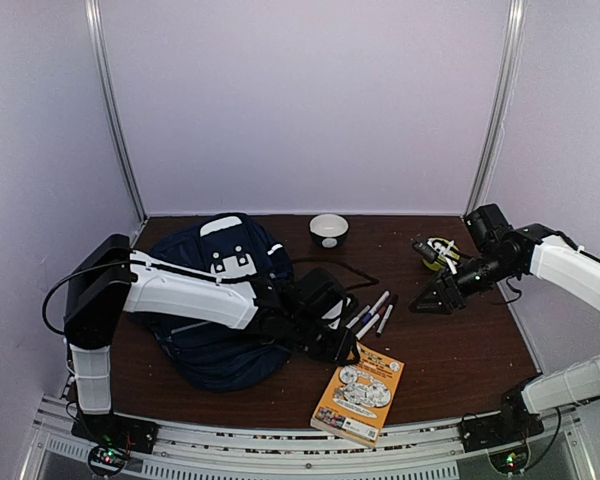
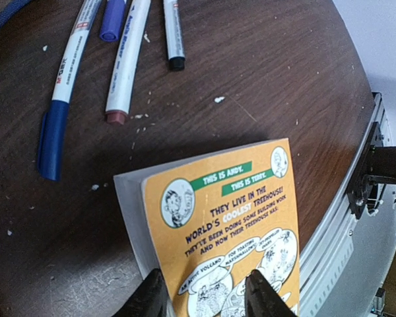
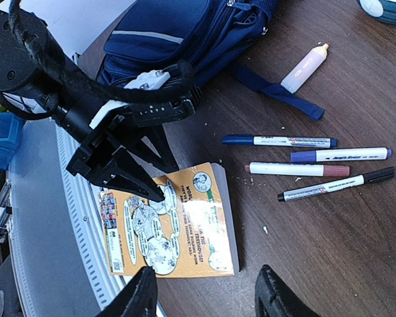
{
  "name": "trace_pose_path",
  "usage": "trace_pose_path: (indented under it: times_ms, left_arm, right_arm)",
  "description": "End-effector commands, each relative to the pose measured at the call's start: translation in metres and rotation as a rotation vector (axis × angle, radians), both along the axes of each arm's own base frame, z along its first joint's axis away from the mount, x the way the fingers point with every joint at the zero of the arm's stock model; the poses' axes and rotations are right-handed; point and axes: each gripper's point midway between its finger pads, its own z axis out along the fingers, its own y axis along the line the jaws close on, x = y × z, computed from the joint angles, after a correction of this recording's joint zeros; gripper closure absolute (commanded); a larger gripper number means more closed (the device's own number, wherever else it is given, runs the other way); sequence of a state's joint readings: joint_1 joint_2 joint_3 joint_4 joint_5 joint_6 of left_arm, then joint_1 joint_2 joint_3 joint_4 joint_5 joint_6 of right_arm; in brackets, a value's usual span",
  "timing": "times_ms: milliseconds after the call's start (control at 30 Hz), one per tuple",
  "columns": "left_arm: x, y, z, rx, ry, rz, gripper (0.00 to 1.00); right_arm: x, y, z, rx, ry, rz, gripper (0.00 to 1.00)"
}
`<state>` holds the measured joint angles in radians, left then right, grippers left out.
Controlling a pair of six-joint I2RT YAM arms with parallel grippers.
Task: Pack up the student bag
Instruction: Pick up the book at the corner of the board.
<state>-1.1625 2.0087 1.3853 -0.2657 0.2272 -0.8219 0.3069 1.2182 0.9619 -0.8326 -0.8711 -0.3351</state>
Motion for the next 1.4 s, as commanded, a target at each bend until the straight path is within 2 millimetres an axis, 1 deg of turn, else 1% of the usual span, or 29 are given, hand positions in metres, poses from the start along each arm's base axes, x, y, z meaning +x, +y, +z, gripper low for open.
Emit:
trace_pose_path:
  times_ms: [0,167,233,333,433,567,633,733,833,900,967,1100,1233,1300,1367]
  left_arm:
    - [-0.001,-0.005,0.016,-0.015,-0.018,0.007,0.58]
    - [-0.003,-0.006,0.020,-0.021,-0.018,-0.002,0.60]
    - [-0.003,-0.007,0.024,-0.027,-0.024,-0.004,0.61]
    - [-0.006,-0.011,0.032,-0.047,-0.036,-0.024,0.64]
    - [-0.010,-0.016,0.040,-0.078,-0.042,-0.052,0.72]
    - [-0.016,-0.024,0.042,-0.119,-0.026,-0.085,0.81]
    - [-0.017,-0.026,0.038,-0.115,-0.012,-0.092,0.82]
    - [-0.015,-0.022,0.027,-0.061,0.012,-0.071,0.71]
    - [-0.013,-0.021,0.021,-0.051,0.025,-0.061,0.73]
    - [-0.008,-0.012,0.010,-0.008,0.043,-0.026,0.73]
    - [-0.004,-0.008,0.006,0.000,0.045,-0.012,0.73]
    - [-0.006,-0.013,0.005,-0.028,0.065,-0.026,0.78]
    - [-0.009,-0.013,-0.003,-0.019,0.100,-0.024,0.78]
    - [-0.010,-0.011,-0.011,-0.007,0.135,-0.022,0.76]
    - [-0.009,-0.008,-0.017,0.004,0.146,-0.012,0.77]
  right_arm:
    - [0.003,0.000,-0.001,0.008,-0.008,-0.011,0.49]
    - [0.003,0.000,-0.001,0.009,-0.005,-0.014,0.49]
    - [0.004,0.000,-0.001,0.011,-0.004,-0.014,0.49]
    - [0.005,0.000,-0.002,0.012,0.002,-0.017,0.49]
    - [0.004,0.001,-0.002,0.016,0.008,-0.013,0.49]
    - [0.004,0.001,-0.002,0.018,0.008,-0.015,0.49]
    - [0.004,0.001,-0.001,0.018,0.006,-0.016,0.49]
    - [0.003,0.000,-0.001,0.020,0.006,-0.017,0.49]
    - [0.003,-0.001,-0.001,0.019,0.003,-0.020,0.49]
    - [0.003,-0.002,-0.002,0.022,0.004,-0.024,0.49]
    - [0.003,-0.002,-0.001,0.023,0.004,-0.025,0.49]
    - [0.003,-0.003,-0.003,0.022,0.006,-0.027,0.49]
    - [0.002,-0.003,-0.003,0.027,0.007,-0.026,0.49]
    - [0.002,-0.003,-0.003,0.029,0.006,-0.026,0.49]
    - [0.002,-0.003,-0.003,0.030,0.004,-0.026,0.49]
